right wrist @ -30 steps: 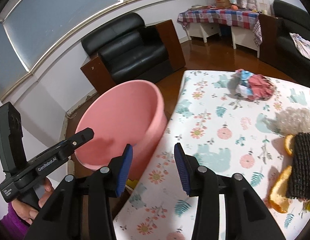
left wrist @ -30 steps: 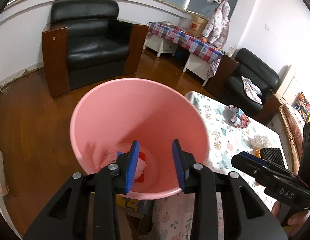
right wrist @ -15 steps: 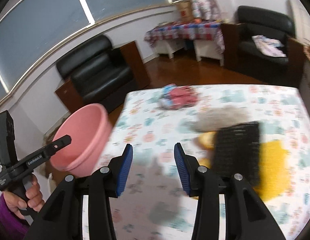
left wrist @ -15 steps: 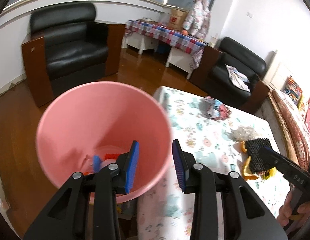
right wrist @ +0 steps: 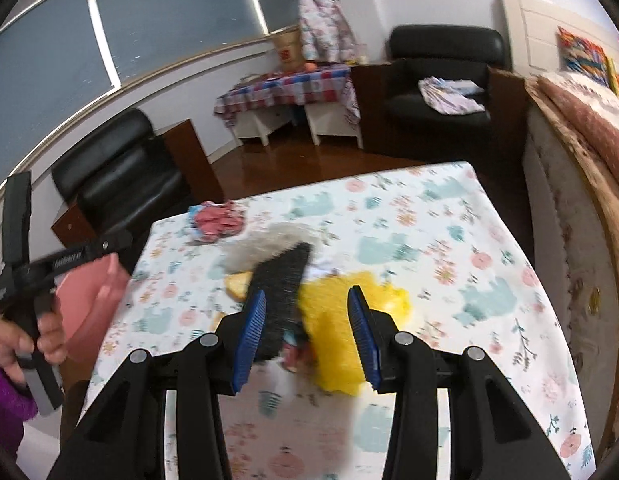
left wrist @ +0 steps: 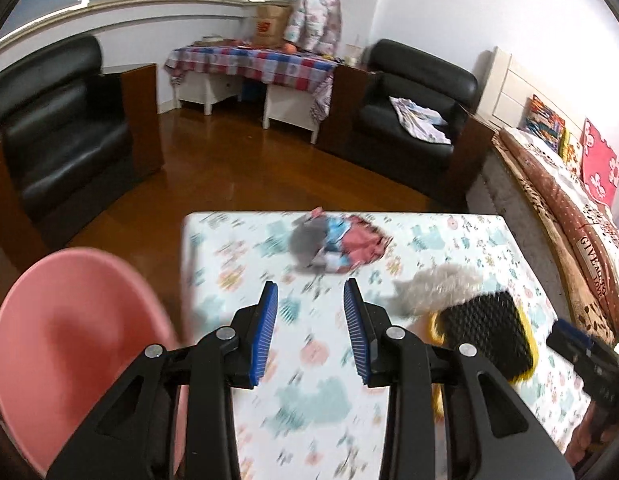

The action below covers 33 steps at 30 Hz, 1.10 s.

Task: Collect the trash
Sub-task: 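Grasp the pink-and-blue cloth with the left gripper while the right grasps the yellow foam net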

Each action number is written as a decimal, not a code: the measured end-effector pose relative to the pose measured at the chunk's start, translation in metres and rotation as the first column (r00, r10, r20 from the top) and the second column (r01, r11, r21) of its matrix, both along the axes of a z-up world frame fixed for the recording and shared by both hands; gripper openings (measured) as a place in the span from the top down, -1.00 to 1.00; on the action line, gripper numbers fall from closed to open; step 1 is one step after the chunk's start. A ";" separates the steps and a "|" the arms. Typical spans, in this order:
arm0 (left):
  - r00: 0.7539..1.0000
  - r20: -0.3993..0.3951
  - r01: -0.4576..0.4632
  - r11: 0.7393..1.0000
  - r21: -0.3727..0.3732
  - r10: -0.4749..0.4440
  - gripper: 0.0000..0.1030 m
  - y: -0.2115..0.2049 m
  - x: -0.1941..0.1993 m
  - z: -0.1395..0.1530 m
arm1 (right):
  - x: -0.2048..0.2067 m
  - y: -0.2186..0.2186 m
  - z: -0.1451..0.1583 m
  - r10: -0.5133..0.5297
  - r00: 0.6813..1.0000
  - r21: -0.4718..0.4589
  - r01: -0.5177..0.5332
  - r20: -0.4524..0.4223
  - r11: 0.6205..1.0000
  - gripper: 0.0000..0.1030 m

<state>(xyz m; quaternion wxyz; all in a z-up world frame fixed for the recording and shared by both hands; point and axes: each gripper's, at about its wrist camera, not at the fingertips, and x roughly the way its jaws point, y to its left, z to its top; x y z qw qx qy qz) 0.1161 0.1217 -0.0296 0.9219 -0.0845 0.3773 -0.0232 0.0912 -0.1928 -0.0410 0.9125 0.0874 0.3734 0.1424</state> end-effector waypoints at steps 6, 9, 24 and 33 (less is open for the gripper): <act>0.999 -0.038 0.030 1.000 0.006 -0.030 0.33 -0.014 0.058 -0.011 | 0.009 -0.025 -0.019 -0.052 0.997 0.046 0.055 -0.059 0.997 0.15; 0.998 -0.054 0.021 1.000 0.011 -0.020 0.33 -0.017 0.078 -0.019 | 0.014 -0.035 -0.026 -0.066 0.995 0.076 0.072 -0.081 0.994 0.13; 0.998 -0.050 0.021 0.999 -0.037 -0.023 0.57 -0.028 0.078 -0.046 | 0.025 -0.038 -0.049 -0.056 0.987 0.122 0.075 -0.153 0.990 0.11; 0.998 0.038 0.044 0.999 -0.006 -0.043 0.61 -0.038 0.019 -0.016 | 0.023 -0.030 -0.057 -0.031 0.986 0.138 0.053 -0.162 0.989 0.11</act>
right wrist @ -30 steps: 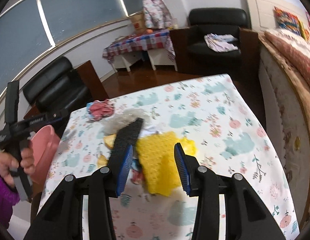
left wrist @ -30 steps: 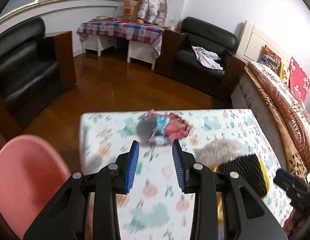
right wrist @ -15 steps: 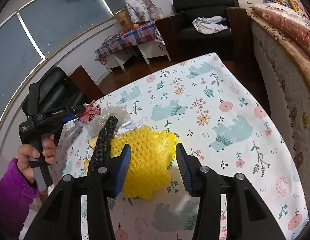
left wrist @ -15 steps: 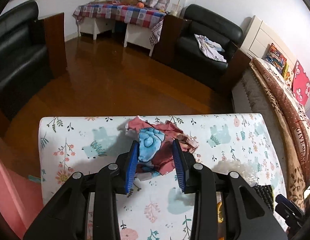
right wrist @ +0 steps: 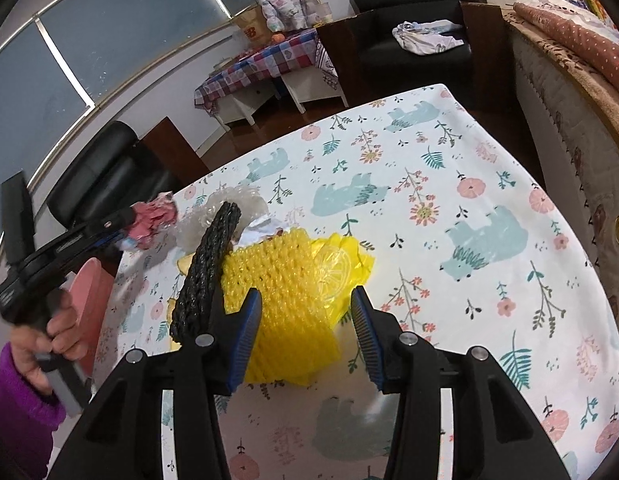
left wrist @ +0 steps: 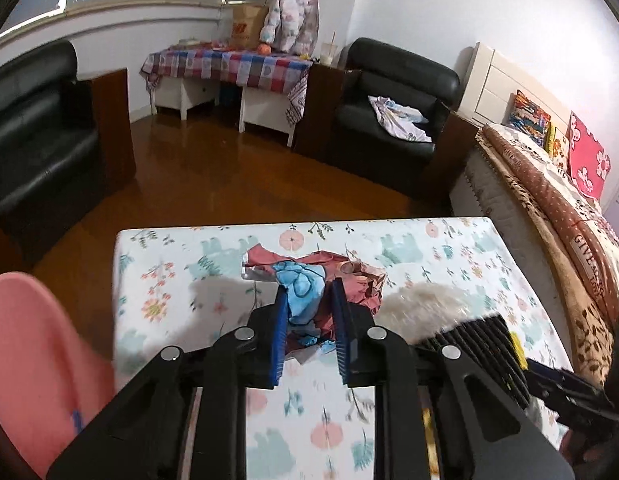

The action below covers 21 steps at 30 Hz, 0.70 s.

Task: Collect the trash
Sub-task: 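Grasp the pink-and-blue cloth with the left gripper while the right grasps the yellow foam net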

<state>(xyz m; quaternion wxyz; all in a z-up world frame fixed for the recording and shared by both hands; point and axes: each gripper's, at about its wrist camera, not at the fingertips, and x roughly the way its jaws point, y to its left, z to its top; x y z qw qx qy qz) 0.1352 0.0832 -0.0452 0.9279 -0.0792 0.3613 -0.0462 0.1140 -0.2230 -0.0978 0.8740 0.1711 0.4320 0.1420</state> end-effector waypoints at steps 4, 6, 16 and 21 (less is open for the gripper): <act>1.000 0.004 -0.017 1.000 -0.007 0.017 0.61 -0.001 -0.032 0.010 | -0.003 0.003 0.002 0.014 1.000 0.007 -0.014 0.017 1.000 0.12; 1.000 0.001 -0.027 1.000 -0.004 0.027 0.61 -0.002 -0.043 0.012 | -0.006 0.003 0.003 0.024 0.999 0.015 -0.024 0.023 1.000 0.38; 0.998 0.040 -0.055 0.998 0.006 0.054 0.61 -0.010 -0.094 0.030 | -0.035 -0.003 0.021 0.034 0.997 -0.012 -0.034 0.065 0.999 0.84; 0.996 0.063 -0.066 0.998 -0.014 0.066 0.61 -0.003 -0.110 0.036 | -0.050 -0.010 0.049 0.005 0.991 -0.051 0.002 0.135 0.999 0.84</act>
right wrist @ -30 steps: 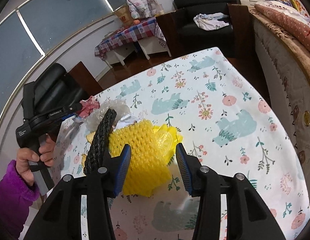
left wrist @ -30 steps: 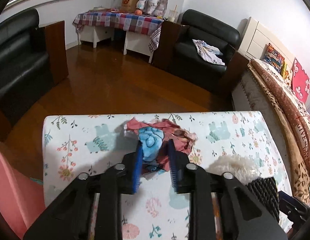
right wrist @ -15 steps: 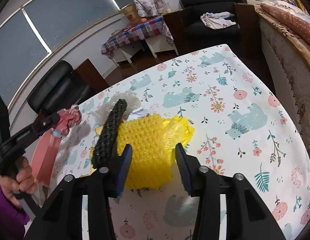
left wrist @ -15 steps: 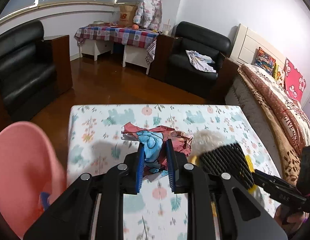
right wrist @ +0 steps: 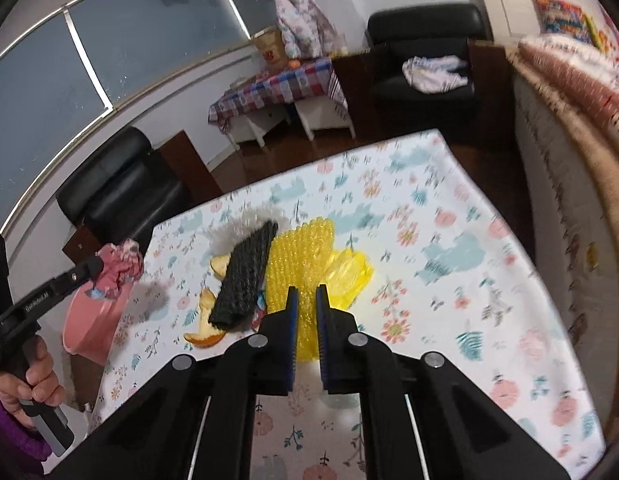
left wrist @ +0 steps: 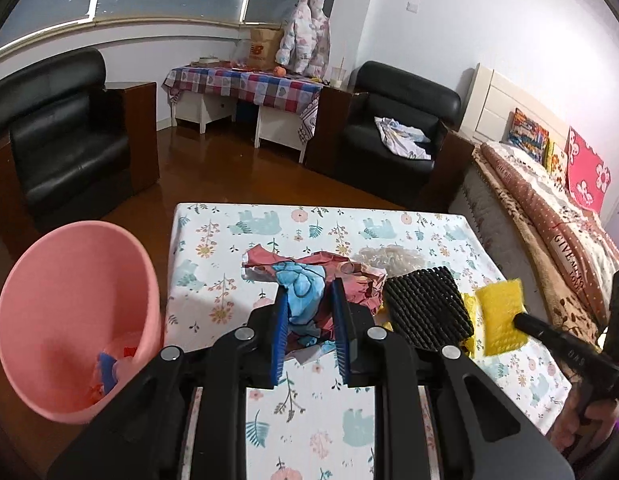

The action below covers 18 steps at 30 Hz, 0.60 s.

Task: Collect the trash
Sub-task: 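Grasp the pink-and-blue cloth with the left gripper while the right grasps the yellow foam net, then carry both items over the pink bucket and open both grippers to drop them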

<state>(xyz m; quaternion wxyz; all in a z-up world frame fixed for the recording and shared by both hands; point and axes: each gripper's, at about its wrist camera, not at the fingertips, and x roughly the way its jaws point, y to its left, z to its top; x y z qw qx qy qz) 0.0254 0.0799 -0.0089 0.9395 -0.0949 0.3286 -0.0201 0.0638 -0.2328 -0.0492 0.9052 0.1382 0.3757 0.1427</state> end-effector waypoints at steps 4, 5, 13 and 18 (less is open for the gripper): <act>1.000 0.028 -0.009 1.000 0.004 0.009 0.61 0.008 -0.008 0.006 | -0.010 0.004 0.031 -0.008 0.998 -0.009 0.009 0.061 1.000 0.84; 0.999 0.036 -0.012 1.000 0.003 0.012 0.61 0.011 -0.010 0.007 | -0.011 0.006 0.036 -0.003 0.997 -0.014 0.004 0.073 1.000 0.84; 0.994 0.087 -0.068 0.998 -0.006 0.068 0.61 0.040 -0.033 0.019 | -0.009 0.067 0.069 0.139 0.983 -0.007 -0.139 0.124 0.990 0.84; 0.980 0.125 -0.157 0.988 0.007 0.155 0.61 0.075 -0.057 0.029 | 0.000 0.130 0.083 0.275 0.950 -0.017 -0.275 0.146 0.961 0.84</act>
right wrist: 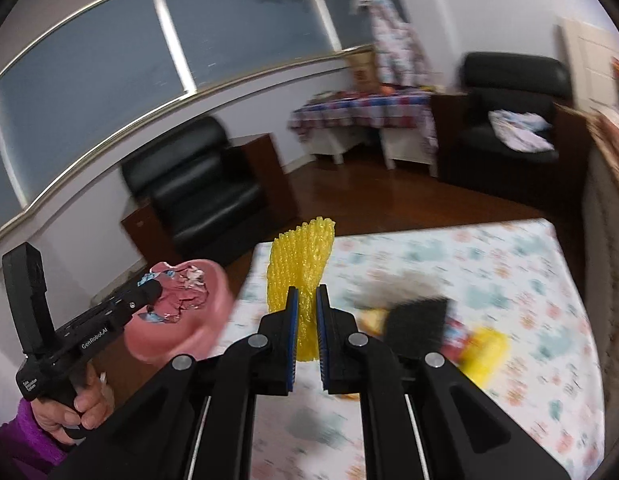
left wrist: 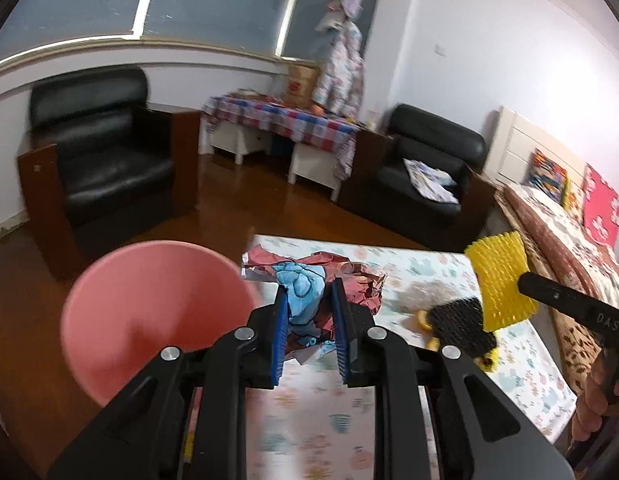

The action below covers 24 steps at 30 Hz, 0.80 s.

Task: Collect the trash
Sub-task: 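Carry both items over the pink bucket and open both grippers to drop them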

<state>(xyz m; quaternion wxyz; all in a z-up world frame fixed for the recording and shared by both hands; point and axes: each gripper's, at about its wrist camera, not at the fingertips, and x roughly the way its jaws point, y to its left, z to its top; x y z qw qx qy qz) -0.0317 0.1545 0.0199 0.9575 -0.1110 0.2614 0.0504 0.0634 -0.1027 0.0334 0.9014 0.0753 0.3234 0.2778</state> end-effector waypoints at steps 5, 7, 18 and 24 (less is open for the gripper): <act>0.995 0.016 -0.100 0.995 0.016 0.100 0.61 0.038 -0.021 0.007 | 0.008 0.066 0.012 0.138 0.990 0.011 -0.138 0.009 0.990 0.84; 0.990 0.021 -0.138 0.990 0.028 0.137 0.61 0.052 -0.029 0.010 | 0.012 0.092 0.015 0.188 0.982 0.010 -0.188 0.010 0.982 0.84; 0.977 -0.010 -0.212 0.977 0.033 0.212 0.61 0.098 -0.036 0.004 | 0.021 0.209 -0.011 0.320 0.946 -0.080 -0.323 -0.047 0.943 0.84; 0.979 -0.044 -0.198 0.979 0.043 0.200 0.61 0.103 -0.026 -0.007 | 0.025 0.239 -0.030 0.339 0.936 -0.103 -0.348 -0.092 0.932 0.83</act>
